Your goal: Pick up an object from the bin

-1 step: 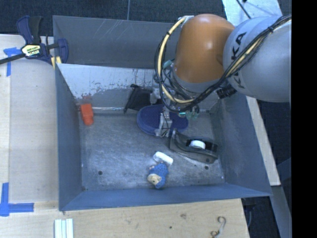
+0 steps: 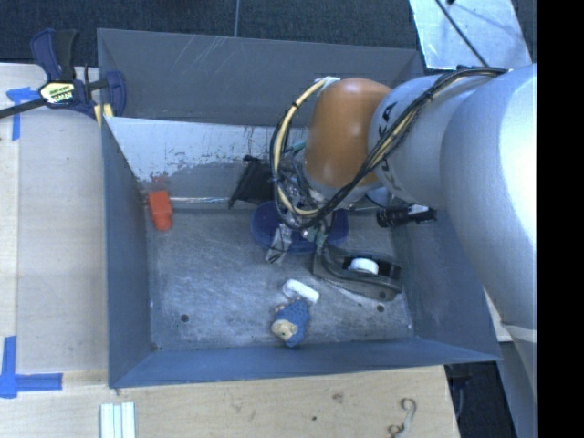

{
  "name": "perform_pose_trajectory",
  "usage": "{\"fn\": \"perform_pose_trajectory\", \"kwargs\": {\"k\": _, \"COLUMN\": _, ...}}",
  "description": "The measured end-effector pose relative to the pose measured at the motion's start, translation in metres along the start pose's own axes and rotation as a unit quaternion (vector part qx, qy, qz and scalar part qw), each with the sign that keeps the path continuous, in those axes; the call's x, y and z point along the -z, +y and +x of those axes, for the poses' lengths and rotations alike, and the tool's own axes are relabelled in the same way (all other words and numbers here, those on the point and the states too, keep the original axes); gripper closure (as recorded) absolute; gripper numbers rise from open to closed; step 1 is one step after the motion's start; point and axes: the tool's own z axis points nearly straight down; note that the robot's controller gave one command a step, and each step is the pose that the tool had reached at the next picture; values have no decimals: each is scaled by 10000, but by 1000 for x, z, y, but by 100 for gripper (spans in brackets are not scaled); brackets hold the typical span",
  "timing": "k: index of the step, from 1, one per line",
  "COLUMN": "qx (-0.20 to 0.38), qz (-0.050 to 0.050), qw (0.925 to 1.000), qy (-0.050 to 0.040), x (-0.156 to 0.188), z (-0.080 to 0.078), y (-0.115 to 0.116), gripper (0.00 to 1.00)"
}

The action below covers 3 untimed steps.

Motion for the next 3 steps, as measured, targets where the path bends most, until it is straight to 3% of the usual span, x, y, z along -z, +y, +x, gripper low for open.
{"fn": "perform_pose_trajectory", "kwargs": {"k": 1, "qx": 2, "qz": -3, "qw": 10000, "qy": -23, "x": 4, "z": -2, "y": 0, "gripper": 100}}
{"fn": "perform_pose_trajectory", "kwargs": {"k": 2, "qx": -556, "qz": 10, "qw": 9985, "qy": 0, "x": 78, "z": 5, "y": 5, "gripper": 100}}
{"fn": "perform_pose_trajectory", "kwargs": {"k": 3, "qx": -620, "qz": 7, "qw": 9981, "qy": 11, "x": 163, "z": 38, "y": 19, "gripper": 100}}
